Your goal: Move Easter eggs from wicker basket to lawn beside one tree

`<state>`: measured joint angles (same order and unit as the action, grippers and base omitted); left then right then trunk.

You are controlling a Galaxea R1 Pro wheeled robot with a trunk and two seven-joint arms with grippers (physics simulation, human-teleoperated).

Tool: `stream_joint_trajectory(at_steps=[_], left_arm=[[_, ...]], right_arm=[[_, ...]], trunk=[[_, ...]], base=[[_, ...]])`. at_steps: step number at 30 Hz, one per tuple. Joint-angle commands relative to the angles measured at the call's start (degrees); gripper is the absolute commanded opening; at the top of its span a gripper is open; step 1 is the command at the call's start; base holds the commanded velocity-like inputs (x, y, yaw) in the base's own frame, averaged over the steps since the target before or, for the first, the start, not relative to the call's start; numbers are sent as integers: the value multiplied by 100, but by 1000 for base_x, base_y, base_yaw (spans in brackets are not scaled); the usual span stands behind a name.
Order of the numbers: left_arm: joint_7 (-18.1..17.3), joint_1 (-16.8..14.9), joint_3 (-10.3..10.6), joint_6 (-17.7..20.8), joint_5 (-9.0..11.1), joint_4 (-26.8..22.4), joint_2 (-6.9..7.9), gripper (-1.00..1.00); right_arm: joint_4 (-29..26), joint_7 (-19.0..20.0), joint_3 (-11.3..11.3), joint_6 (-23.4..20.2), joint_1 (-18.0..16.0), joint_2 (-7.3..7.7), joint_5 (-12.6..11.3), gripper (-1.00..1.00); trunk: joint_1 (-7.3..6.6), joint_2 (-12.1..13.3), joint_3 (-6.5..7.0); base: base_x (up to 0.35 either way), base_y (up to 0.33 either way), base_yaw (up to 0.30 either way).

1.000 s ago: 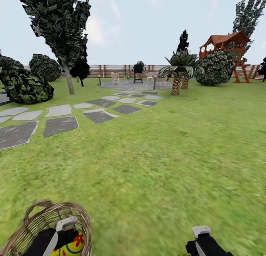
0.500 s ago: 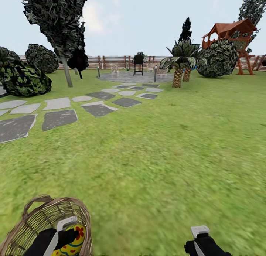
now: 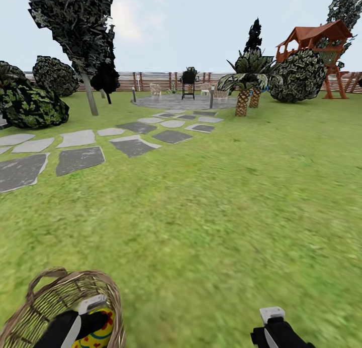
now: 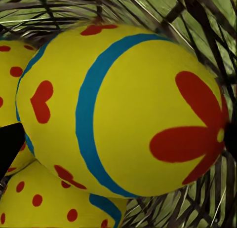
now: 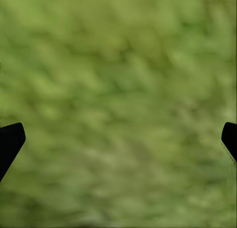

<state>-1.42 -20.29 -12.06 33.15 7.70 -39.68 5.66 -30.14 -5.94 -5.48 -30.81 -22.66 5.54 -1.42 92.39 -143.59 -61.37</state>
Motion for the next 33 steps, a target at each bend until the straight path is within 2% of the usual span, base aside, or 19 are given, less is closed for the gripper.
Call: stream_joint_trajectory(at_steps=[1, 13, 16, 23, 24, 33], left_arm=[[-8, -2, -16, 27, 24, -5, -37, 100], [-6, -2, -16, 21, 21, -3, -56, 100], [-6, -2, -13, 17, 21, -4, -56, 100], [-7, -2, -16, 9, 30, -13, -56, 100], [-7, -2, -16, 8, 30, -13, -56, -100], [-7, -2, -16, -2, 30, -13, -56, -100]], right_arm=[[-9, -30, -41, -34, -2, 7, -16, 100], [-9, -30, -41, -32, -2, 6, -16, 100], [-9, -30, -41, -30, -2, 8, -16, 100], [-9, -30, -41, -30, -2, 3, -16, 100], [-9, -30, -41, -30, -2, 1, -16, 100], [-9, -30, -40, -30, -2, 4, -17, 100]], trunk=[[0, -2, -5], [0, -2, -5], [8, -6, -72], [8, -6, -72], [8, -6, -72], [8, -6, -72]], base=[[39, 0, 0], [2, 0, 0], [0, 0, 0], [0, 0, 0], [0, 0, 0], [0, 0, 0]])
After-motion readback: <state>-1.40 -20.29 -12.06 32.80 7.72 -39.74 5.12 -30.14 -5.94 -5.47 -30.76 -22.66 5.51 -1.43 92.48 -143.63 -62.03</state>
